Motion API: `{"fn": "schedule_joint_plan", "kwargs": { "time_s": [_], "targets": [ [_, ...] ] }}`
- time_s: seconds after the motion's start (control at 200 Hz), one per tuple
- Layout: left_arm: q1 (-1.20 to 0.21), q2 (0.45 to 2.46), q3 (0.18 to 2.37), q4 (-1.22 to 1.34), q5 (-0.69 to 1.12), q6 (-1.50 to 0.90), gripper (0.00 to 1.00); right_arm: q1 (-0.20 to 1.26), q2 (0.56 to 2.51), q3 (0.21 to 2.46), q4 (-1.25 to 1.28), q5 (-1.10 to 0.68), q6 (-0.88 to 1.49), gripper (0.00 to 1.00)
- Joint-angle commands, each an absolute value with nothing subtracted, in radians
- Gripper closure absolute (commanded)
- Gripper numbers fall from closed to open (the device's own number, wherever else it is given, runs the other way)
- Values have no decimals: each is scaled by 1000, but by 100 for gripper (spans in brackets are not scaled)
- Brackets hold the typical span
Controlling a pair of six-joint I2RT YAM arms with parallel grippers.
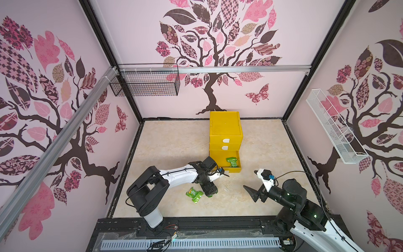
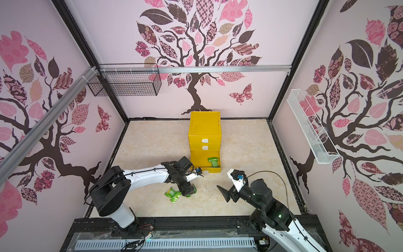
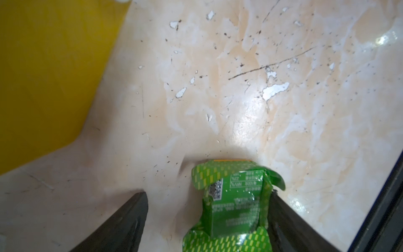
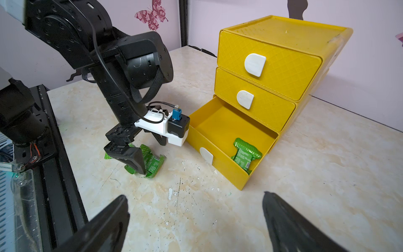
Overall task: Place the cookies into the drawer by color
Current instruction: Pick up the cookie at the center of the board.
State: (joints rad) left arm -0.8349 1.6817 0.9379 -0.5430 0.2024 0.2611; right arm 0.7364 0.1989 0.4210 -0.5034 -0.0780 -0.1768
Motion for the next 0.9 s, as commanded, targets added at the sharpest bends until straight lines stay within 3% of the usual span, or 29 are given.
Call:
{"fn": "schedule_joint_plan", "kwargs": {
  "time_s": [0.0,0.11,0.235,0.32,0.895],
  "targets": [
    [-854,1736,962,-580,186,264,16,740,184,417,-480,-74,-171,1],
    [-854,1744,962,-587,191,268,26,740,187,417,-479,-75,-172,1],
    [-855,1754,974,-599,204,270,49,741,180,415,-480,-69,-171,1],
    [-855,1732,969,-600,214,270,59,741,190,416,-477,-64,-170,1],
    [-855,1550,1005,-638,278,269,70,740,196,417,-472,-31,-166,1]
  ]
}}
